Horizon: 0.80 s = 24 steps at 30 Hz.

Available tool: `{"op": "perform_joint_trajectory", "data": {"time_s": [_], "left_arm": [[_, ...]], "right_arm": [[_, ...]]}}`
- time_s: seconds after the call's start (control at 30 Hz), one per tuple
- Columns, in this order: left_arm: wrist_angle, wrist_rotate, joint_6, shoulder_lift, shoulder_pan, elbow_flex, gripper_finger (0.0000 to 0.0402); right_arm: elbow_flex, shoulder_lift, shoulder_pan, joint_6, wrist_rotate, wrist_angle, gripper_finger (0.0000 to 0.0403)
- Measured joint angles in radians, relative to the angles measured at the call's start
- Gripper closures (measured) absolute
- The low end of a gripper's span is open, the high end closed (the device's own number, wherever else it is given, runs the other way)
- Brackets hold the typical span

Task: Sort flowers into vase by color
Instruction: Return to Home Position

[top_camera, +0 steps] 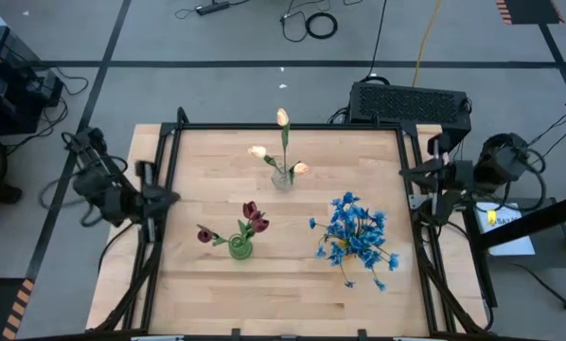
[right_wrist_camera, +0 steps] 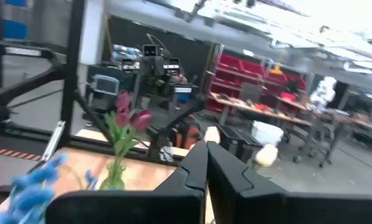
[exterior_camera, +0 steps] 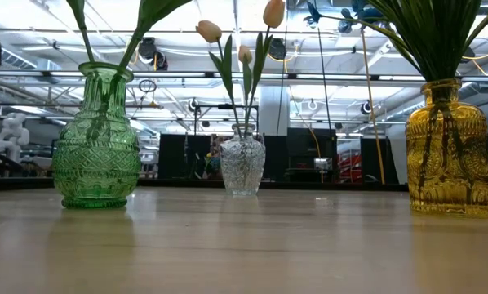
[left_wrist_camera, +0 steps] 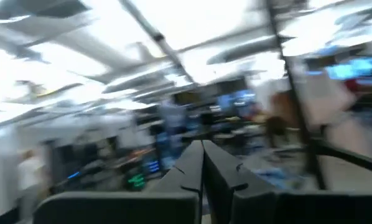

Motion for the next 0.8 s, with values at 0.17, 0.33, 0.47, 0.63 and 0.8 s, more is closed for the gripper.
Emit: {"op": "perform_joint_trajectory", "data": {"time_s": [0.17,0.33,0.47,0.63,0.8], "left_arm": [[-0.208,0.217,-0.285,0.011,0.164,-0.003,0.0398],[-0.225,0.373,-0.377,0.075,0.322,-0.005,0.0398],[-0.210,0.503,-0.436,0.080,0.433,-0.001,0.0399],[-0.287,0.634,-0.489,0.053,0.518,-0.004,0.0399],[-0.405,0.650,-0.527,0.024,0.618,-0.002,0.0399]], "right_arm": [[-0.158,-0.133,-0.008,-0.024,-0.020,0.057,0.0402],[-0.256,-0.245,-0.019,0.040,-0.026,0.060,0.0403],[-0.329,-0.309,-0.019,0.104,-0.020,0.046,0.0403],[-0.366,-0.362,-0.019,0.180,-0.019,-0.004,0.0403],[-0.427,-0.393,-0.019,0.235,-0.024,-0.028,0.0403]]}}
